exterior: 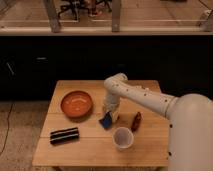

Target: Wipe the white sponge on the table

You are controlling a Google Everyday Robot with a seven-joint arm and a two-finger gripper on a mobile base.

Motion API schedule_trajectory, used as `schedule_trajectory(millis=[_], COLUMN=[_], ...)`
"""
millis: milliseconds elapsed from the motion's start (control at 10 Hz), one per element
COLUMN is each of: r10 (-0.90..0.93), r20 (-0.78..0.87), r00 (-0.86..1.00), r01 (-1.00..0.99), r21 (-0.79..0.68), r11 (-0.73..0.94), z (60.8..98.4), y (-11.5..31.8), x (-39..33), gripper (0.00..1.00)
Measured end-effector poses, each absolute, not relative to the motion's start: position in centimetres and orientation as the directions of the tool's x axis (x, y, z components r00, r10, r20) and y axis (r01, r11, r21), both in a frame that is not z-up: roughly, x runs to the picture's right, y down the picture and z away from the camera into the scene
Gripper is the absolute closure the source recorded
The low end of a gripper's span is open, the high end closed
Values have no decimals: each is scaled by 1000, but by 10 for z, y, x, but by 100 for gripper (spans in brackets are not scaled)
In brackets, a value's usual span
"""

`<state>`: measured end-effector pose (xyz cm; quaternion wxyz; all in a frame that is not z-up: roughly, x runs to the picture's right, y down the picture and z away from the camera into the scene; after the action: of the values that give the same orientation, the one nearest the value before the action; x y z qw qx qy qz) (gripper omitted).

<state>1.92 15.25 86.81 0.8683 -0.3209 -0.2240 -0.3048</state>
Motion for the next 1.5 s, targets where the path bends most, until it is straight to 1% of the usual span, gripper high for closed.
schedule_trajectory(millis=[200,1000,1200,1400,1500], r10=[-394,-417,-422,-425,-425], r20=[596,608,600,596,594], r00=[700,676,679,681,683], r01=[662,689,692,695,696], r21=[-333,-321,-331,-344,-352], r11=[672,650,642,631,626], z=[861,857,860,863,865], y=[152,153,153,154,155], x=[20,6,4,3,4], gripper=[20,20,34,53,57])
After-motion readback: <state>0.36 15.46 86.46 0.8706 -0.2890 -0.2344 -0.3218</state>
